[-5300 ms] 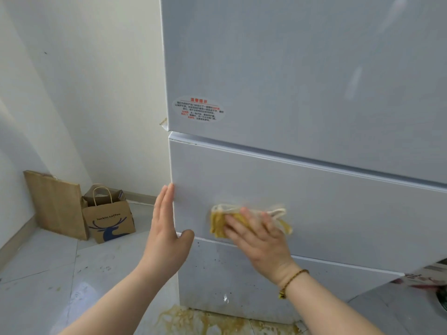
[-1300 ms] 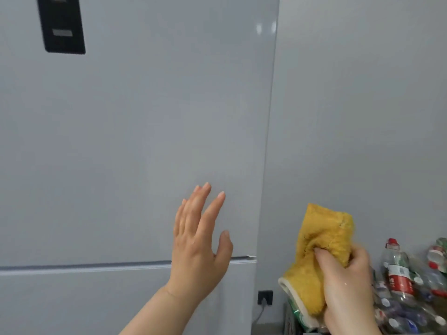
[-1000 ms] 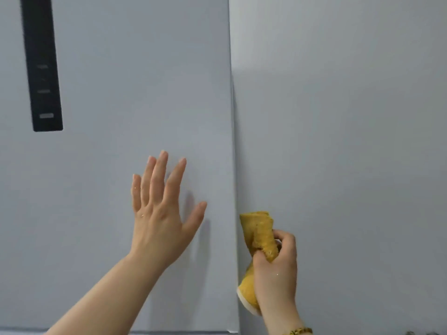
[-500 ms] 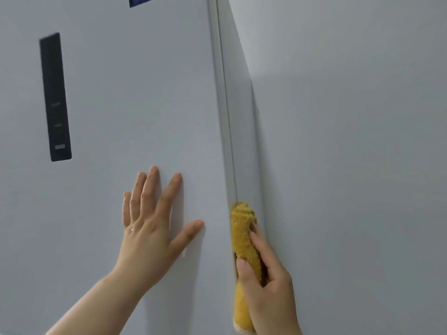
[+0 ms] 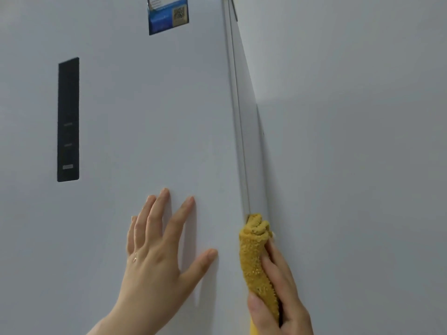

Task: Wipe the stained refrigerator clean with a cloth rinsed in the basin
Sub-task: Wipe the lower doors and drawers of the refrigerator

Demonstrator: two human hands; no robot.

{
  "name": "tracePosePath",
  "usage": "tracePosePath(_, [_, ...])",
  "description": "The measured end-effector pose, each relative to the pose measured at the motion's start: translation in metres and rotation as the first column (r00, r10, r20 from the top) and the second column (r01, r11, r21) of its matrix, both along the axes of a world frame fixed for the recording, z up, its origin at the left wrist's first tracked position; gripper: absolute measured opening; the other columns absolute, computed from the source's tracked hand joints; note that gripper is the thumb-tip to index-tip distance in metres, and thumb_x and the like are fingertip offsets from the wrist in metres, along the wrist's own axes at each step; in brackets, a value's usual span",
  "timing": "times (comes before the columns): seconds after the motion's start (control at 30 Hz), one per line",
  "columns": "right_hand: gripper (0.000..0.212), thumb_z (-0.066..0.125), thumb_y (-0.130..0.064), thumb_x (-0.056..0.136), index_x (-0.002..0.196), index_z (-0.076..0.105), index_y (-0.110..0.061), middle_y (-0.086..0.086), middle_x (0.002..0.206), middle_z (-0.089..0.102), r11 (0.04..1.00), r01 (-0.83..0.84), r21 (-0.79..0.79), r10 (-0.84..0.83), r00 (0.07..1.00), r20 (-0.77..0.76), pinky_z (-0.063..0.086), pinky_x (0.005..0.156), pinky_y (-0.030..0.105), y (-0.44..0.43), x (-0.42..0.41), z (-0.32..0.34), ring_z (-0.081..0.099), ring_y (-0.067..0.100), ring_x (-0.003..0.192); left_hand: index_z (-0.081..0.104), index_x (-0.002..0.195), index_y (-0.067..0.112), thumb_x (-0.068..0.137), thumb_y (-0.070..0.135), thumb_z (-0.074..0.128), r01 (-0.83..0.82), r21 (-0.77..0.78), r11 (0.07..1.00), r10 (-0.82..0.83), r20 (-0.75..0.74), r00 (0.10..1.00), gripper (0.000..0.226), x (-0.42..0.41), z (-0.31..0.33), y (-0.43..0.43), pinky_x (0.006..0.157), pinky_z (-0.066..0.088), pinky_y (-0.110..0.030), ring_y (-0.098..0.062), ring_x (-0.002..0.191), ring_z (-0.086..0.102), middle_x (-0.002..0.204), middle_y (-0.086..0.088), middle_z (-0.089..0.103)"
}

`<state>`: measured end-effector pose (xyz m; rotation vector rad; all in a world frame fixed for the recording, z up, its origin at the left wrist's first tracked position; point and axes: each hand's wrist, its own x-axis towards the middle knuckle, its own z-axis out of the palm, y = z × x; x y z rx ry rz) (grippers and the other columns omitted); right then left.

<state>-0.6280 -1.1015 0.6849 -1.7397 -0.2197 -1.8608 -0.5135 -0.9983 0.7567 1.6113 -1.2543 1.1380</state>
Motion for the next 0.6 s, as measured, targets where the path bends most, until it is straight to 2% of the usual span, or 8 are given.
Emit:
tracePosePath(0.17, [0.051,0.055,-0.039,0.061,0.103,0.05,-0.069,-0.039,0.133,0.035,0.982,-0.17,0.085,0.174,0.984,-0.035,0.028,0.093,-0.002,-0.004,-0.003,0.028,0.032,-0.013,0.128,0.018,0.126,0.057,0.064,0.088,0.02,0.024,0.004,1.0,-0.023,-0.077,0.997,0.069,-0.005,0.001,0.005,0.101,0.018,-0.041,-0.004,0.133,0.007,0.141,0.017,0.019])
tracePosePath(0.23, [0.053,0.055,-0.038,0.061,0.105,0.051,-0.067,-0.037,0.134,0.036,0.987,-0.161,0.013,0.161,0.986,-0.038,0.029,0.093,-0.002,-0.01,-0.001,0.036,0.032,-0.014,0.127,0.016,0.118,0.072,0.053,0.094,0.023,0.065,-0.038,0.997,-0.071,-0.179,0.981,0.069,-0.013,0.006,0.008,0.103,0.018,-0.034,0.003,0.13,0.014,0.135,0.037,0.022])
tracePosePath(0.3, [0.053,0.062,-0.041,0.061,0.106,0.052,-0.066,-0.031,0.132,0.046,0.992,-0.073,-0.1,0.068,0.996,-0.054,0.032,0.094,0.001,-0.025,0.002,0.04,0.039,-0.017,0.12,0.012,0.108,0.082,0.04,0.098,0.026,0.104,-0.086,0.991,-0.124,-0.281,0.952,0.071,-0.025,0.013,0.005,0.104,0.018,-0.029,0.011,0.126,0.016,0.124,0.051,0.013])
tracePosePath(0.37, [0.051,0.068,-0.055,0.059,0.104,0.049,-0.07,-0.029,0.123,0.055,0.985,0.03,-0.167,-0.049,0.993,-0.11,0.036,0.095,0.006,-0.035,0.003,0.043,0.043,-0.022,0.111,0.009,0.103,0.085,0.032,0.1,0.025,0.08,-0.104,0.991,-0.111,-0.338,0.935,0.074,-0.038,0.019,-0.005,0.104,0.017,-0.028,0.009,0.126,0.013,0.122,0.05,0.009])
tracePosePath(0.43, [0.055,0.061,-0.042,0.071,0.119,0.043,-0.062,-0.015,0.134,0.048,0.949,0.148,-0.28,-0.163,0.986,-0.028,0.034,0.097,0.006,-0.043,0.008,0.043,0.042,-0.014,0.116,0.005,0.102,0.085,0.03,0.1,0.023,0.047,-0.085,0.995,-0.075,-0.358,0.931,0.076,-0.046,0.024,-0.012,0.104,0.016,-0.029,0.009,0.126,0.008,0.127,0.041,0.011])
tracePosePath(0.47, [0.059,0.058,-0.035,0.072,0.124,0.042,-0.058,-0.013,0.139,0.042,0.943,0.15,-0.298,-0.15,0.988,0.022,0.032,0.097,0.005,-0.046,0.008,0.043,0.043,-0.008,0.117,0.003,0.102,0.085,0.029,0.1,0.022,0.026,-0.078,0.997,-0.053,-0.359,0.932,0.076,-0.049,0.026,-0.015,0.104,0.016,-0.029,0.01,0.126,0.006,0.129,0.039,0.009])
tracePosePath(0.53, [0.058,0.052,-0.033,0.074,0.126,0.041,-0.055,-0.018,0.145,0.033,0.945,0.086,-0.315,-0.087,0.996,0.011,0.029,0.099,0.006,-0.049,0.006,0.059,0.04,0.0,0.116,0.004,0.102,0.085,0.029,0.1,0.023,0.001,-0.068,0.998,-0.027,-0.375,0.927,0.076,-0.054,0.025,-0.019,0.103,0.016,-0.025,0.011,0.127,0.006,0.125,0.046,0.004])
tracePosePath(0.6, [0.052,0.042,-0.039,0.077,0.125,0.038,-0.057,-0.03,0.146,0.022,0.95,-0.028,-0.31,0.008,0.998,-0.065,0.016,0.102,0.003,-0.048,0.002,0.097,0.029,-0.004,0.118,0.006,0.1,0.086,0.03,0.098,0.032,-0.018,-0.054,0.998,-0.005,-0.397,0.918,0.076,-0.058,0.025,-0.019,0.101,0.018,-0.023,0.01,0.128,0.009,0.12,0.05,0.0])
